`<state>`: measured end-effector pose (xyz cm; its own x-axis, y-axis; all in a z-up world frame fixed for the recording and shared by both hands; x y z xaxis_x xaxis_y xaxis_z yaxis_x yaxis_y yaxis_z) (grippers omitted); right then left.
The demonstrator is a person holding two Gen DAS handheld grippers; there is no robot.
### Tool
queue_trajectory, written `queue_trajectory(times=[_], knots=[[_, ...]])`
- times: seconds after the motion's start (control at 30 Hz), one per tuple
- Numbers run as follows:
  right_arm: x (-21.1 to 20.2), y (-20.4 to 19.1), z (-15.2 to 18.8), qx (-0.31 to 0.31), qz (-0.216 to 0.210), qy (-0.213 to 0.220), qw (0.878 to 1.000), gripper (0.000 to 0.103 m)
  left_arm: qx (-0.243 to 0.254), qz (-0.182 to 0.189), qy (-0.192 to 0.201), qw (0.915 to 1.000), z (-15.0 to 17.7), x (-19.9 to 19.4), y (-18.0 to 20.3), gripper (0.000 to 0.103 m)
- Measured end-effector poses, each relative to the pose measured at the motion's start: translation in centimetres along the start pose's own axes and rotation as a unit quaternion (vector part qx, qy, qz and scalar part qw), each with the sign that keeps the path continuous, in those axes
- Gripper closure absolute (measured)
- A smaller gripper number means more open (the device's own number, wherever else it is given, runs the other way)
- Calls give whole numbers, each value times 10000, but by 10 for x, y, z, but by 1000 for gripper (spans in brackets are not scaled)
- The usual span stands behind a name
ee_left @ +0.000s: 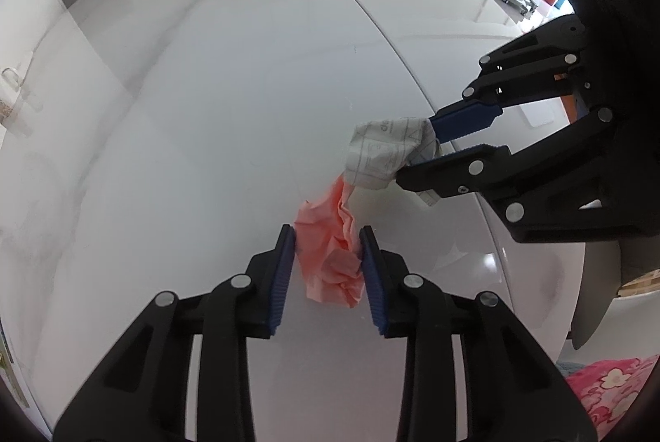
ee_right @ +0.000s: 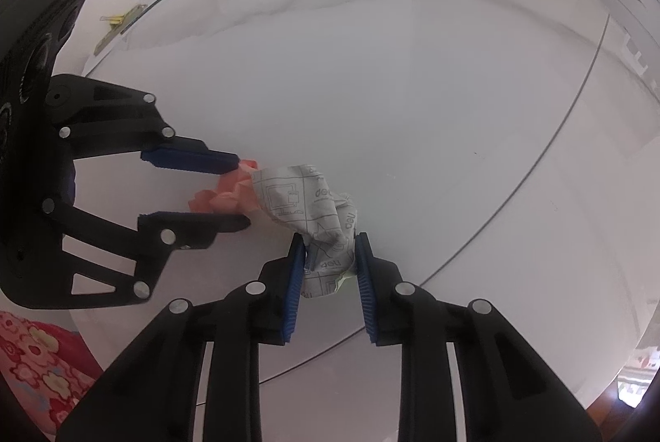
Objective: Collect trash
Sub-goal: 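Grasp the white printed wrapper with the right tool while the left tool grasps the pink paper, then lift both held items and carry them over the wastebasket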
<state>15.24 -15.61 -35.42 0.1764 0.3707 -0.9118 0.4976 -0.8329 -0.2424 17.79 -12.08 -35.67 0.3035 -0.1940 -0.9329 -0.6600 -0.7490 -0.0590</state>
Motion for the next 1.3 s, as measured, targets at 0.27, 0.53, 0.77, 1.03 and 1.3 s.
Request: queue_trajectory(times=[0.27,0.53,0.77,1.03,1.3], knots=[[-23,0,10,243,30,180,9995,78,-90,-86,15,9999,9,-30,1,71],[-89,5,62,867,179,522,9947,78,-14,-75,173,9998,10,-74,45,71],[-156,9,144,1417,541,711,9859,78,159,107,230,9996,4,-102,111,71],[-187,14,223,1786,742,704,9786,78,476,420,137,9979,7,-106,197,71],[-189,14,254,1891,648,543,9783,78,743,625,-211,9951,25,-81,248,71]])
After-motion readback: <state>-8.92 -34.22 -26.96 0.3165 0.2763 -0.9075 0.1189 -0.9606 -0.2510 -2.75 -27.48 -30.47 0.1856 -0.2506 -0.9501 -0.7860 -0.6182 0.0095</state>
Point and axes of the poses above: each gripper's, at about its wrist camera, not at the fingertips, and x roughly the way its jaws point, y to its right, z to its underside, the point moved 10 cm from there along x, roughly the way its jaws point, and after that the axes turned 5 degrees about -z, right-handed, at the moved point
